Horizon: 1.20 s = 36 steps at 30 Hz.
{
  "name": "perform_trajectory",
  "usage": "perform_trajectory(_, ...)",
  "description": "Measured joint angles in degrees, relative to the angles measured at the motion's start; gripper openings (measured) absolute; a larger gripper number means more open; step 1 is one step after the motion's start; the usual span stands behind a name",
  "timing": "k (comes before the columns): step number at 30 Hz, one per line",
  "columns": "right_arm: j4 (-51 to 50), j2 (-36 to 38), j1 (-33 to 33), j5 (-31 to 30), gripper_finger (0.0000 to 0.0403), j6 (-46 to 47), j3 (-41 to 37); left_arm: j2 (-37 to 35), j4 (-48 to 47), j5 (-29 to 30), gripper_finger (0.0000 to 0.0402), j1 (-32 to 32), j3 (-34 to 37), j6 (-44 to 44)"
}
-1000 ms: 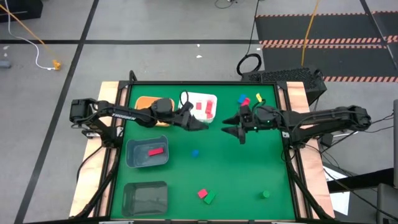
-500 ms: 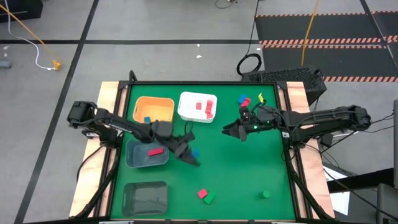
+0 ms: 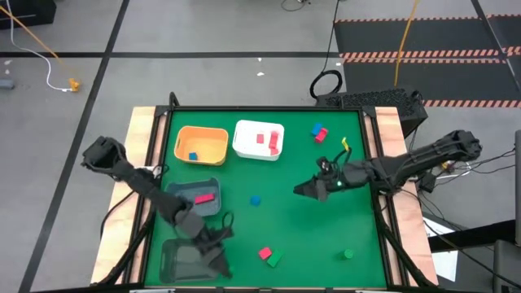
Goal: Sort & place blocks by color
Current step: Put the top right green block into the black bin
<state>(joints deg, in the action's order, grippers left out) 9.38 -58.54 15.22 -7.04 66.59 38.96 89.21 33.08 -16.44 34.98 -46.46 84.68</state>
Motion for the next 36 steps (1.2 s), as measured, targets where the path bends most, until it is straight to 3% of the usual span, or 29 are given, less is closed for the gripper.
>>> perform_trajectory(4,-0.8,0.0,5.7,-4.7,0.0212,1.7,0.0,0.0,-4.6,4.4,0.0173,5.1,0.0,3.4)
perform_trajectory(8,-3.6,0.0,8.9,-5.2,0.0212,1.8,0.0,0.0,-9.8,5.9,0.0173,8.8,0.0,8.4)
perform_trajectory(21,-11.1,0.0,10.8,-4.9,0.0212,1.8,0.0,-0.7,-24.5,8.1,0.0173,11.3,0.0,17.9)
perform_trajectory(24,-12.8,0.0,10.8,-3.0,0.0212,3.0,0.0,-2.8,-29.1,8.9,0.0173,11.2,0.0,18.7)
perform_trajectory(31,-16.7,0.0,10.8,0.4,0.0212,8.9,0.0,-7.7,-50.9,12.5,0.0173,11.6,0.0,25.3)
perform_trajectory(36,-20.6,0.0,10.8,4.2,0.0212,9.1,0.0,-6.8,-56.5,12.6,0.0201,12.2,0.0,28.3)
